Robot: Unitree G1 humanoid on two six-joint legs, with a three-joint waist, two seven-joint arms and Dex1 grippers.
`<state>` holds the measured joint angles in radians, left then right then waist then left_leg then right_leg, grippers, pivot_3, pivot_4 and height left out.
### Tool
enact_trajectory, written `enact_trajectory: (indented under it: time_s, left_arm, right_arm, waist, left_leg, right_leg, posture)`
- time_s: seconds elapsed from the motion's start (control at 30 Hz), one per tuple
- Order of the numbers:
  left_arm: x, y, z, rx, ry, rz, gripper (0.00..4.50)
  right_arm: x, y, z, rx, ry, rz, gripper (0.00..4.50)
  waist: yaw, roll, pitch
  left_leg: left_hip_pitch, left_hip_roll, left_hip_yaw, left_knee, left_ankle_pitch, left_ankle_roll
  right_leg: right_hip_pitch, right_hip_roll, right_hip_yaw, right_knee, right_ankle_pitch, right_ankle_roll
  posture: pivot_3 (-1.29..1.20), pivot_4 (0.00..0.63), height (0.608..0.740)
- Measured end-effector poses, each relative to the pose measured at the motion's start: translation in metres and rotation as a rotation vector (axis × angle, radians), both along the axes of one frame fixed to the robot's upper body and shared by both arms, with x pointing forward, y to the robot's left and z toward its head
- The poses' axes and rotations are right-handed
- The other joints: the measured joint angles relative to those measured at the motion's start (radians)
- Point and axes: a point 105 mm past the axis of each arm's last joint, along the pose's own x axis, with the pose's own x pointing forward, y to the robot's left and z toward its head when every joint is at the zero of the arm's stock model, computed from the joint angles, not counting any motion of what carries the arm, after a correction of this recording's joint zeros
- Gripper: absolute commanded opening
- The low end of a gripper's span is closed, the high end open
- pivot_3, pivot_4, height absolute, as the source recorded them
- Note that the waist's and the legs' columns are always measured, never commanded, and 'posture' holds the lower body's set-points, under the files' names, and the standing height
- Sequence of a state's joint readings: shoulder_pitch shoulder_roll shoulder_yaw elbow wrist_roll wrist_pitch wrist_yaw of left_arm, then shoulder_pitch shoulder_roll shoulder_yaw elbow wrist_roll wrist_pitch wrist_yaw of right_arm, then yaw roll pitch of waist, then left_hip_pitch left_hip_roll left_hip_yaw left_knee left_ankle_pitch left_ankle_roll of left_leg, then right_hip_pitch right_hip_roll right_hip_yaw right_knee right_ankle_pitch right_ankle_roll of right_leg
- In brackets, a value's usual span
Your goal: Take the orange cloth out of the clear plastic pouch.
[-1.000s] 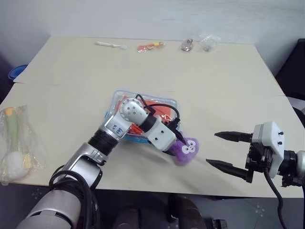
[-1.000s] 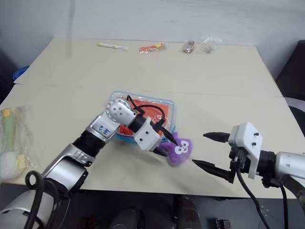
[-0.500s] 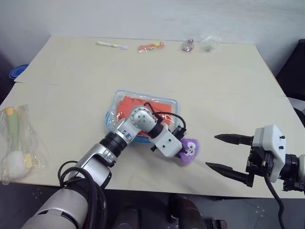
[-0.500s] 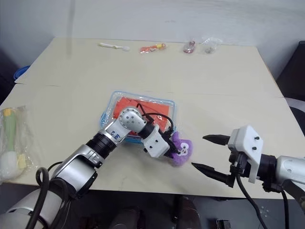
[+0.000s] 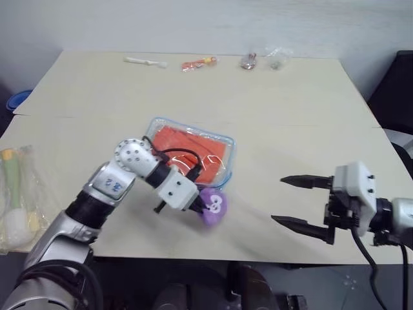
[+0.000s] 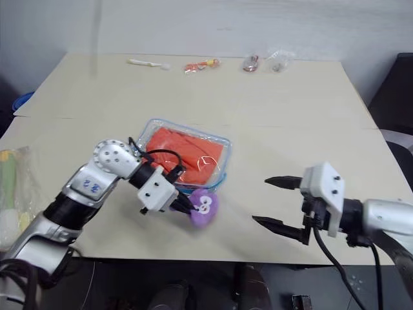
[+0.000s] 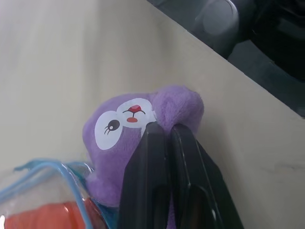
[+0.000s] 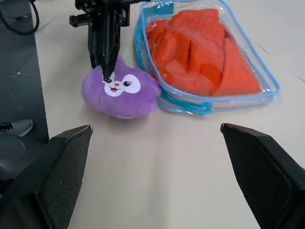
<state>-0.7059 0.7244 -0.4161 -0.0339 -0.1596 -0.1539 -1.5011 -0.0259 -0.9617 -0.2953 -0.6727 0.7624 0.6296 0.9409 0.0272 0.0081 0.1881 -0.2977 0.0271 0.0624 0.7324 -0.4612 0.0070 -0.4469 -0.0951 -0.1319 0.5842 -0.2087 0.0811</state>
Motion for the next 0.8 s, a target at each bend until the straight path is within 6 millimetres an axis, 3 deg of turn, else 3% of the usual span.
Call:
enact_trajectory:
  time_s: [0.3, 0.5, 0.53, 0.8]
  left_arm:
    - [0.001, 0.004, -0.007, 0.012, 0.043, 0.054, 0.03]
    - [0.001, 0.024, -0.007, 0.047, 0.045, 0.127, 0.03]
    - [0.001, 0.027, -0.006, 0.045, 0.056, 0.151, 0.50]
    - [-0.004, 0.038, -0.009, 0.036, 0.100, 0.226, 2.83]
  right_arm:
    - [0.018, 0.013, -0.004, -0.024, -0.022, 0.074, 4.50]
    - [0.034, 0.023, -0.011, -0.051, -0.066, 0.099, 4.50]
    - [0.036, 0.025, -0.013, -0.054, -0.069, 0.106, 4.50]
    - [0.049, 0.040, -0.021, -0.079, -0.125, 0.133, 4.50]
  waist:
    - [-0.002, 0.000, 0.000]
    - [-0.007, 0.001, 0.000]
    - [-0.007, 0.001, 0.000]
    - [-0.003, 0.001, 0.001]
  left_leg:
    - [0.000, 0.000, 0.001, 0.000, 0.000, 0.000]
    - [0.000, 0.000, 0.001, 0.000, 0.000, 0.000]
    - [0.000, 0.000, 0.001, 0.000, 0.000, -0.001]
    - [-0.001, 0.000, 0.001, 0.000, 0.000, -0.001]
  right_leg:
    - [0.000, 0.000, 0.000, 0.000, 0.000, 0.000]
    - [-0.001, 0.001, 0.000, 0.000, 0.000, 0.000]
    - [-0.001, 0.001, -0.001, 0.000, 0.000, 0.000]
    - [-0.001, 0.000, -0.001, 0.000, 0.000, 0.000]
  posture:
    - [0.00, 0.150, 0.740]
    - [0.00, 0.150, 0.740]
    - [0.00, 0.150, 0.740]
    - [0.00, 0.150, 0.740]
